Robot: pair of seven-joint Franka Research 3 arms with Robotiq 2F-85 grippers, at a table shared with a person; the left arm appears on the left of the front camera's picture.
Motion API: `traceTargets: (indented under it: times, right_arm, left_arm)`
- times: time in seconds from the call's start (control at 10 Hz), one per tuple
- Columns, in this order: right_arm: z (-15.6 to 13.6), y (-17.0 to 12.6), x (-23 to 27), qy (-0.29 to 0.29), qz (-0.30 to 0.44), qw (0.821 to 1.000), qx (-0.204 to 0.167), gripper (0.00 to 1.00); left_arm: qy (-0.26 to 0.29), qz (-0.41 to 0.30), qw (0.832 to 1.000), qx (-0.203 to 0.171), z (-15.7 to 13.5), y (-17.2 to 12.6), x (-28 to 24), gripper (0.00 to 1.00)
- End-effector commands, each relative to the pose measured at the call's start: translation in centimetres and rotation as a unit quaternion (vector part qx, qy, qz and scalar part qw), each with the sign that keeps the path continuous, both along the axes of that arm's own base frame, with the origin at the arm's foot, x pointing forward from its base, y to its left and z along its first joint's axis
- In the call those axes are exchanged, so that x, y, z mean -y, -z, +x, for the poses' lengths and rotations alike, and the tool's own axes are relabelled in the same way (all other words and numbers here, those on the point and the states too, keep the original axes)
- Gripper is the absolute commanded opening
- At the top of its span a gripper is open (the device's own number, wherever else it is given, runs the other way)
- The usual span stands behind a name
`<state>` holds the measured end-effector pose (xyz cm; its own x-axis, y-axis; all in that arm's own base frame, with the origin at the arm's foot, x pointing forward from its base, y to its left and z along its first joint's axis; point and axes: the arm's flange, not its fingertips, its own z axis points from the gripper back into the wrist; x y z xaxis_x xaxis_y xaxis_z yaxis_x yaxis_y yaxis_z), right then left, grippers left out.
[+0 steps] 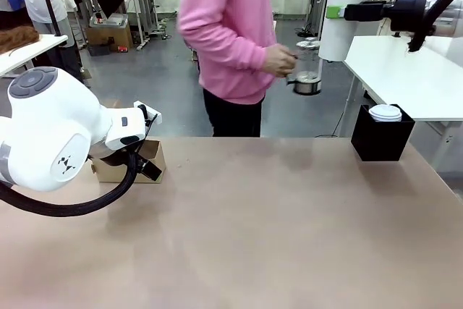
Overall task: Pour a drink into a cup and package it in a carrier.
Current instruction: Position the Cup Carrier in the center of the table.
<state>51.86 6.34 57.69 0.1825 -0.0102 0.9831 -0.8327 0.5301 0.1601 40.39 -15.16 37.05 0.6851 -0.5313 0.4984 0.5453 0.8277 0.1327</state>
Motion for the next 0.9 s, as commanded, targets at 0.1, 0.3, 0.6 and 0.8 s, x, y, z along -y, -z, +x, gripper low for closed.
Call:
traceTargets:
  times: [0.1, 0.3, 0.6, 0.8]
  right_arm:
    - [-0.1, -0.3, 0.1, -0.007, 0.003, 1.000, 0.006, 0.81]
    - [-0.1, -0.3, 0.1, -0.007, 0.003, 1.000, 0.006, 0.81]
    - [-0.1, -0.3, 0.1, -0.007, 0.003, 1.000, 0.006, 0.81]
    - [-0.1, -0.3, 0.1, -0.007, 0.003, 1.000, 0.006, 0.81]
  left_arm:
    - [0.000, -0.001, 1.000, 0.000, 0.0, 0.0, 0.0, 1.00]
    - [-0.009, -0.003, 1.000, 0.000, -0.6, -2.4, 0.6, 1.00]
    - [-0.031, -0.025, 0.999, -0.031, -1.6, -9.8, 0.6, 1.00]
    - [-0.078, -0.029, 0.996, -0.038, -1.2, -15.0, 0.3, 1.00]
